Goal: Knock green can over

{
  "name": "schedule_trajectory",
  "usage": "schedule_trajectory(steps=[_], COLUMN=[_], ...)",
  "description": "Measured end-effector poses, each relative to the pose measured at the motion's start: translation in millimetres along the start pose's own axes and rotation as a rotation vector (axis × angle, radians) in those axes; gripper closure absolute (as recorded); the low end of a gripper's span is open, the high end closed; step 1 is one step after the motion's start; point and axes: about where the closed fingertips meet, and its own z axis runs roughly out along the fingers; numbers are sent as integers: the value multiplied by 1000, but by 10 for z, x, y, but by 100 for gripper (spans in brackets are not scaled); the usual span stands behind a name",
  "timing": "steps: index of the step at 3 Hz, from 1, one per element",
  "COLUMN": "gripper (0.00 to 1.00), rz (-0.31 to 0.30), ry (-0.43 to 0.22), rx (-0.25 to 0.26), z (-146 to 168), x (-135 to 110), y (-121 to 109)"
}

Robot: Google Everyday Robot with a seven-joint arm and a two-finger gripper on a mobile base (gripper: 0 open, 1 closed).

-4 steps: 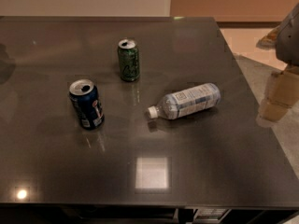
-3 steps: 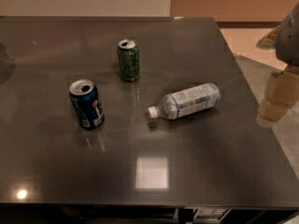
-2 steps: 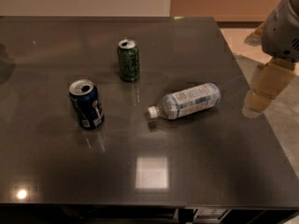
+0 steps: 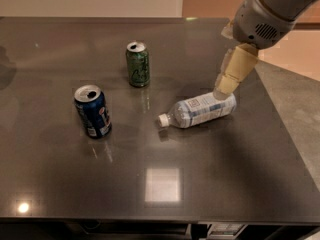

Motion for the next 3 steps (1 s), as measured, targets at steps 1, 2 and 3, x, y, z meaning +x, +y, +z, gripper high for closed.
schedule_trajectory(steps=[1, 2, 3], gripper=[0, 0, 0], rz=[-7, -2, 3], ry=[-66, -123, -159], rx=[-6, -20, -41], z=[252, 537, 829], x=[-376, -744, -1038], y=[-210, -408, -560])
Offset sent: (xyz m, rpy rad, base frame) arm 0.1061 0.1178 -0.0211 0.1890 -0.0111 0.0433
